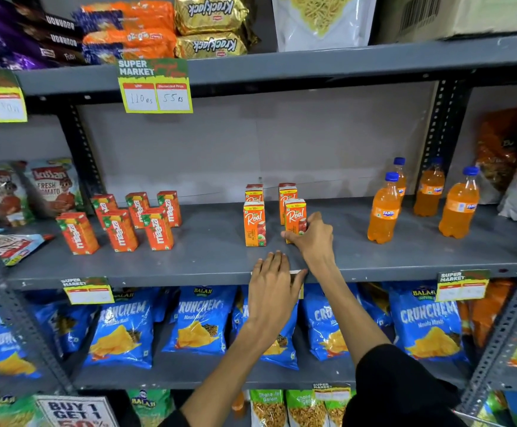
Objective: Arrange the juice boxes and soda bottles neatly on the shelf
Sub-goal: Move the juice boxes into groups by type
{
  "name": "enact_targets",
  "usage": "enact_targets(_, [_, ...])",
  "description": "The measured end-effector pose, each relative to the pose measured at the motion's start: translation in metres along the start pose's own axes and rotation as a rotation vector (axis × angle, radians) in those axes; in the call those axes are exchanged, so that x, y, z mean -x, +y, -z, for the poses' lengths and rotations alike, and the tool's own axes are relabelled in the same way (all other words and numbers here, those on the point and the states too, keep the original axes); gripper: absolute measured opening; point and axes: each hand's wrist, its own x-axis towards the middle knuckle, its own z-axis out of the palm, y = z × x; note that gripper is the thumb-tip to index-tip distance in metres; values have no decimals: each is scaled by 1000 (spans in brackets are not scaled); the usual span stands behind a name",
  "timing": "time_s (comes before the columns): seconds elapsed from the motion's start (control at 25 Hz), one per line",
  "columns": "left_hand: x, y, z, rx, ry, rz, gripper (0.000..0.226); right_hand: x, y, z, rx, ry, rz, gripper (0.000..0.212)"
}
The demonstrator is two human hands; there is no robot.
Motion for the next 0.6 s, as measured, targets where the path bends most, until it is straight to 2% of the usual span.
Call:
enact_targets(0.12, [-1, 0, 0, 13, 7, -6, 71, 6, -4, 6, -47, -10, -7, 66])
enact_targets(0.24, [1, -2, 1, 43, 14, -47, 81, 27, -7, 16, -115, 31, -6, 75])
enact_targets(0.4, [2, -24, 16, 121, -53, -133, 64, 74, -7, 19, -137, 161, 230, 56])
enact_targets(0.52, [17, -60, 36, 166, 34, -103, 63, 93, -25, 7, -155, 132, 325, 49])
enact_targets(0.6, [28, -95, 54, 212, 122, -28, 53, 101, -44, -17, -167, 83, 374, 48])
